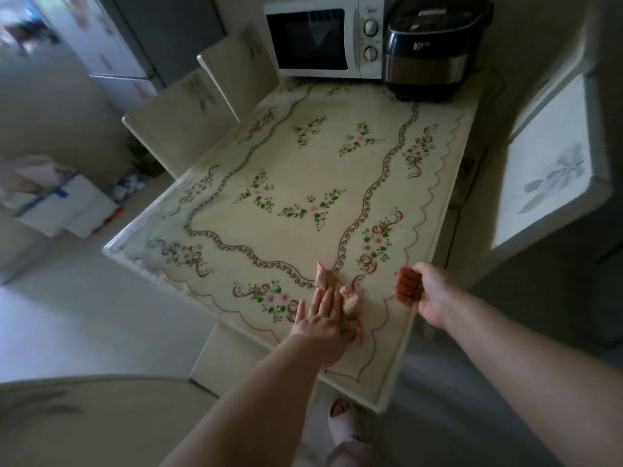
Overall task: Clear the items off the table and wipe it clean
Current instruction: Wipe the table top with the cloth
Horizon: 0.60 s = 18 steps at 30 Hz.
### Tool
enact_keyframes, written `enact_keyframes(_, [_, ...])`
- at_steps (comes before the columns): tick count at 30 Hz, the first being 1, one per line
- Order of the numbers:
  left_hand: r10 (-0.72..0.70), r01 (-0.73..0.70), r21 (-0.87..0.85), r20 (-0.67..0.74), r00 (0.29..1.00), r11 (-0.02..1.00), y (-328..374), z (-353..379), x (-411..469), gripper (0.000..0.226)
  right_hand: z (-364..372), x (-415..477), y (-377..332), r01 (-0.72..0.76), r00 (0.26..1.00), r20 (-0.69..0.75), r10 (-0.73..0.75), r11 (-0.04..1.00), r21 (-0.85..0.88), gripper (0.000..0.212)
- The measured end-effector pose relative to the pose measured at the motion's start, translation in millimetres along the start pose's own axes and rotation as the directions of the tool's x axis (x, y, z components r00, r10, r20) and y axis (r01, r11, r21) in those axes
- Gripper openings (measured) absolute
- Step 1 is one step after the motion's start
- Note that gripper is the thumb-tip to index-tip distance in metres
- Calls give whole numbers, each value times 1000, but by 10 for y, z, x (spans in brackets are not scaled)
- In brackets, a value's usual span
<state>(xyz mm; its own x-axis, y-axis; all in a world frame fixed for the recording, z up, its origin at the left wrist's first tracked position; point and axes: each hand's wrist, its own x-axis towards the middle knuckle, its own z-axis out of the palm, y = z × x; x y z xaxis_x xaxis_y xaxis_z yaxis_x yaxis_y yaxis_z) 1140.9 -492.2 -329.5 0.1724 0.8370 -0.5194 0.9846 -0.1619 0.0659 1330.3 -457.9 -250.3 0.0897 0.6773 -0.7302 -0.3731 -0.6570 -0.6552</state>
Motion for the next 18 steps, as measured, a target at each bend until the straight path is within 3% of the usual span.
enact_keyframes(5, [-67,68,-199,10,998,978,16,-127,-177,77,-118,-184,148,-9,996,86,17,995,-99,36])
enact_keyframes(8, [-139,89,-346,-122,983,934,-44,-282,-282,60,-175,-239,165,-28,995,90,39,993,-117,38])
enact_keyframes(13, [-363,240,-416,-248,898,877,-177,-311,-508,43,-232,-349,245,-41,991,122,58,990,-134,40])
enact_keyframes(18, [-380,245,-391,-318,868,887,-262,-324,-858,36,-183,-455,363,-57,979,184,87,985,-164,38])
